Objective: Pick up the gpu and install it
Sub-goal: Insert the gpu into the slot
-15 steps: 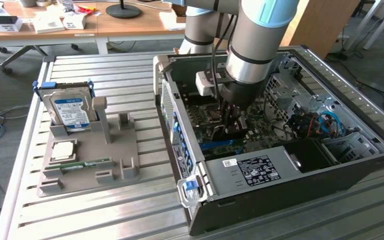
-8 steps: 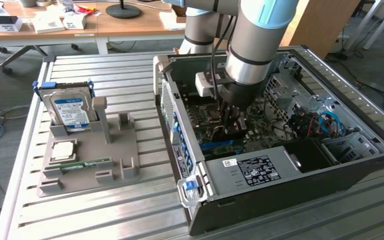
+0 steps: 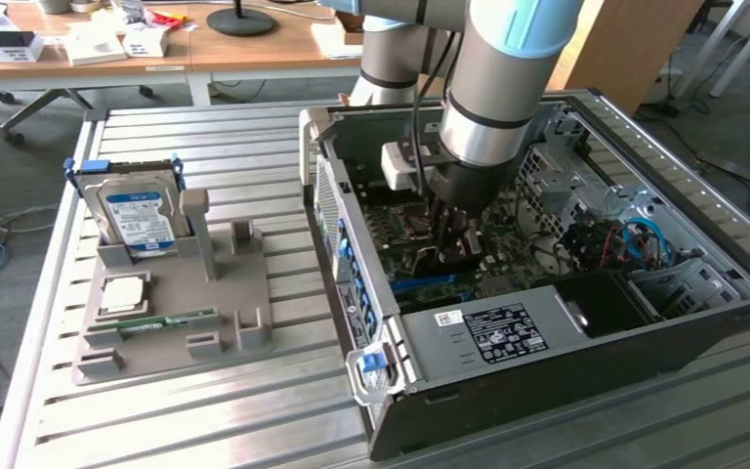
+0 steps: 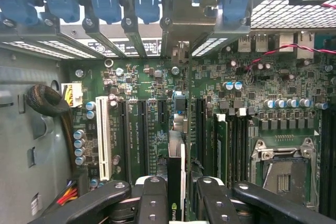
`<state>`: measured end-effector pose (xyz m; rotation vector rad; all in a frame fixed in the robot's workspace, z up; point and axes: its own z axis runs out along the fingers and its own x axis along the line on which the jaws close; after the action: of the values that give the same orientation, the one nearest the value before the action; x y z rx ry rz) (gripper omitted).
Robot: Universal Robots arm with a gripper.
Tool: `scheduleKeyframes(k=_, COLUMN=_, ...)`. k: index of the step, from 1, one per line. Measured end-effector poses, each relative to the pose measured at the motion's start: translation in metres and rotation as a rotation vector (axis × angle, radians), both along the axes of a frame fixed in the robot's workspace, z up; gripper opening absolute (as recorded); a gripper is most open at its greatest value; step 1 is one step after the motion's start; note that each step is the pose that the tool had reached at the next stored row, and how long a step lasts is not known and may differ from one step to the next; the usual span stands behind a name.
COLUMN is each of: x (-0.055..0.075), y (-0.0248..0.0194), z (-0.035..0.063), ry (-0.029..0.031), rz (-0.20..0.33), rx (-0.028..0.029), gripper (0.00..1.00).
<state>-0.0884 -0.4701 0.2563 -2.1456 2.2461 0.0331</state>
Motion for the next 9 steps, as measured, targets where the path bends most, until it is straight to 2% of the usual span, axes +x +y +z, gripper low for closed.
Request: scheduleKeyframes(k=9, x=0.0, y=0.0, z=-0.0018, ry=0.0, rz=0.0, rx=0.0, gripper=0.26)
